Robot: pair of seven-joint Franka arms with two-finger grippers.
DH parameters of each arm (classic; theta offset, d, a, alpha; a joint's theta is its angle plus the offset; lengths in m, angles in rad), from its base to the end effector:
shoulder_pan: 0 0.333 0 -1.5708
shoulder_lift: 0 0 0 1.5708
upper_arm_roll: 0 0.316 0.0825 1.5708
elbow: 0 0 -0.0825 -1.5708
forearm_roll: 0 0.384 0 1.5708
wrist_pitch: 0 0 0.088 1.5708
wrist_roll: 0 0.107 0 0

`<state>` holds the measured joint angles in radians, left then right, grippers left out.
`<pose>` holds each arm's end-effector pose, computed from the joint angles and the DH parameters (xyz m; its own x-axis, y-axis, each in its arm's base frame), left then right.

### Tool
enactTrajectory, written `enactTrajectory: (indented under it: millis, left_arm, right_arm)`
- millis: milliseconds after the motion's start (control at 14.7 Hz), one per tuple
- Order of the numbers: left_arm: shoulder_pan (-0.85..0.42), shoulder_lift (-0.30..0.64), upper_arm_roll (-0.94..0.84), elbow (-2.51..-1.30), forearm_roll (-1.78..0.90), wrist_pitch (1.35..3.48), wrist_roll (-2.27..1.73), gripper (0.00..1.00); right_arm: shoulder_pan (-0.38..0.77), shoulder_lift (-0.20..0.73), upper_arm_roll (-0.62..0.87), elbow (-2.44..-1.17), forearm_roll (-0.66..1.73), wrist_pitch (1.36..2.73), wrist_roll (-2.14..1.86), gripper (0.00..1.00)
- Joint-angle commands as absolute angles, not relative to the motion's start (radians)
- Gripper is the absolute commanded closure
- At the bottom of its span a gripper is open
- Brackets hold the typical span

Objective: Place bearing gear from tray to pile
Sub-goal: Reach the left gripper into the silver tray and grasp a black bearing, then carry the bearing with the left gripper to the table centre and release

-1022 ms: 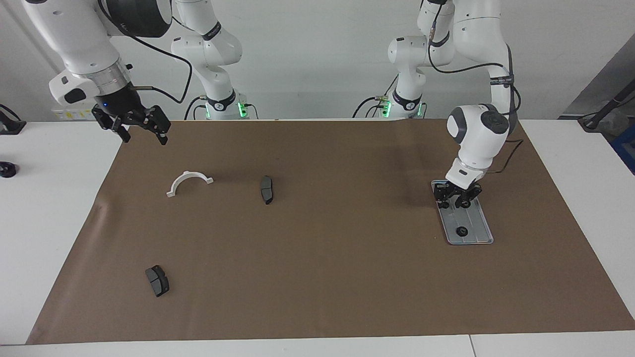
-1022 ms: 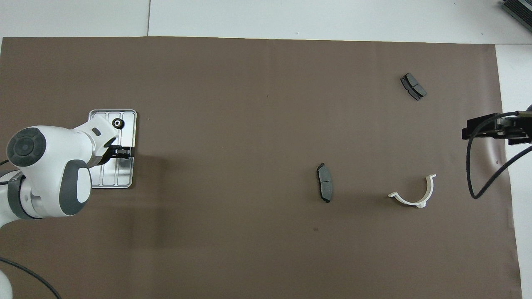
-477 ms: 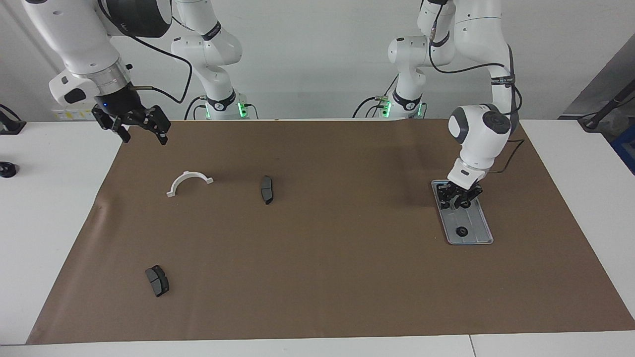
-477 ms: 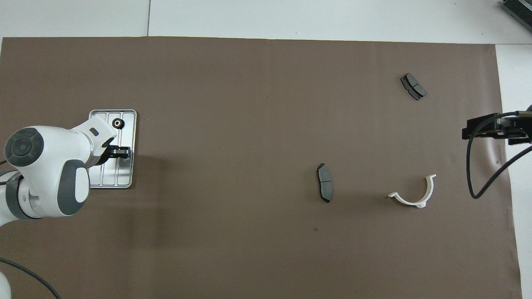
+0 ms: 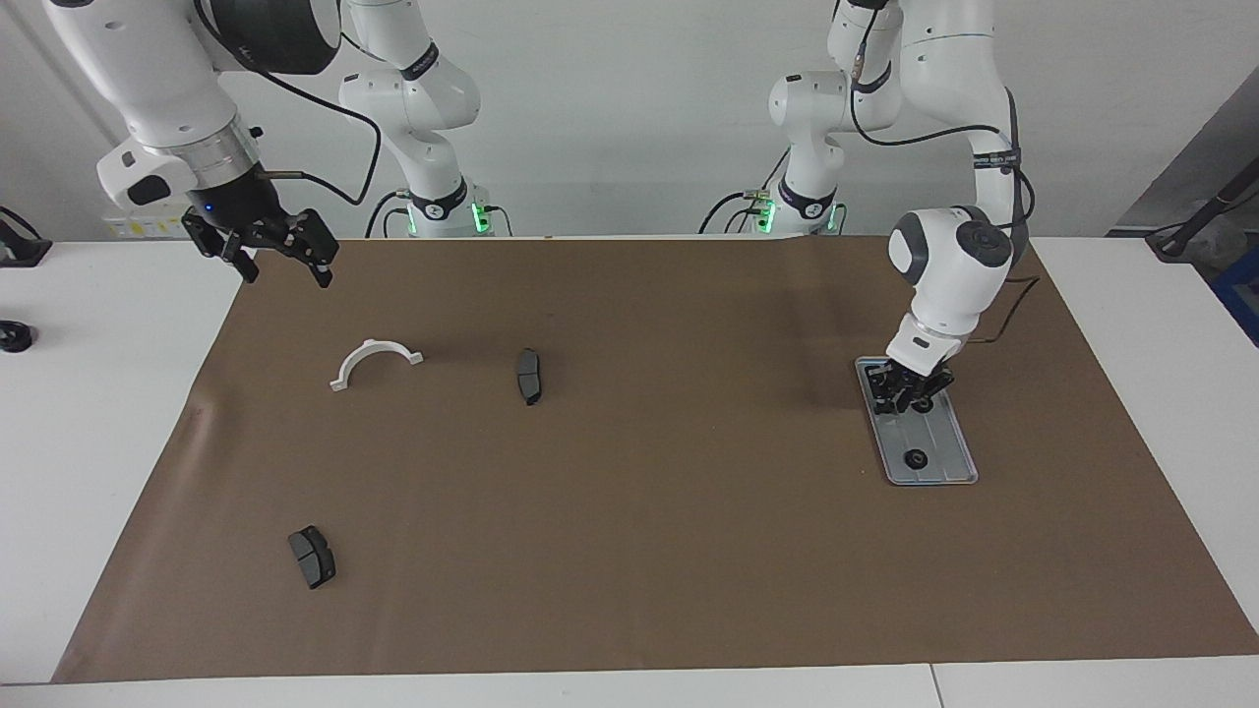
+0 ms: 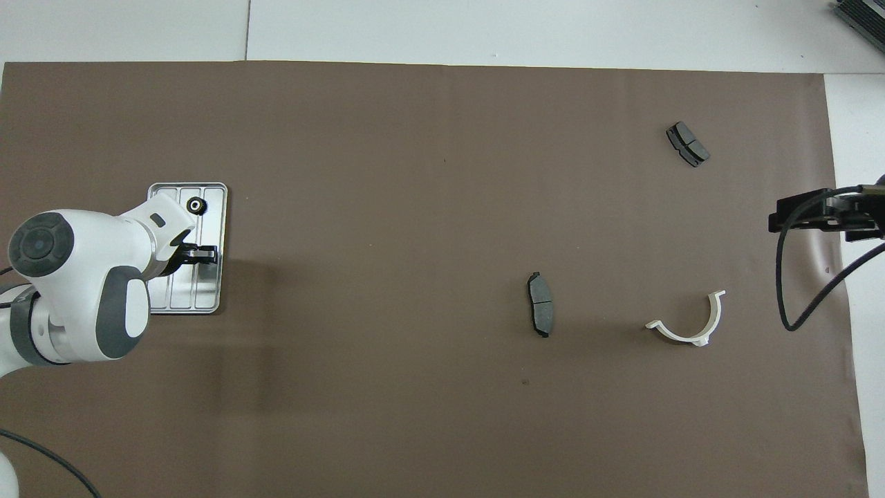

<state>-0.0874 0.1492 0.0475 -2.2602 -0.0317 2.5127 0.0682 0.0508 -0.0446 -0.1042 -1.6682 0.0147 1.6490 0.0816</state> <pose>0.5448 -0.0216 0.3055 0.9911 -0.0834 0.1039 -0.0846 -0.9964 0.0071 0.5461 -0.0289 0.6096 0.9905 -0.1357 0.0235 -0.1352 -0.9906 -0.0213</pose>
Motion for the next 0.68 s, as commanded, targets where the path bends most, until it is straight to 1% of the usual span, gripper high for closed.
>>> enactTrajectory:
  millis: [0,68,204,409,613]
  left_arm:
    - [-0.086,0.129,0.049,-2.261,-0.023,2.474,0.057,0.85]
    - [-0.086,0.120,0.049,-2.261,-0.023,2.462,0.057,0.99]
    - [-0.087,0.104,0.049,-2.218,-0.026,2.400,0.054,1.00]
    - [-0.113,0.092,0.043,-2.116,-0.026,2.252,0.034,1.00]
    - [-0.220,0.094,0.043,-2.092,-0.026,2.252,-0.104,1.00]
  right_arm:
    - [0.048,-0.057,-0.101,-1.672,0.018,1.631,0.075,0.00]
    - [0.048,-0.057,-0.101,-1.674,0.018,1.631,0.075,0.00]
    - [0.048,-0.057,-0.101,-1.674,0.018,1.631,0.075,0.00]
    - [0.048,-0.057,-0.103,-1.674,0.018,1.631,0.075,0.00]
    - [0.048,-0.057,-0.101,-1.672,0.018,1.631,0.075,0.00]
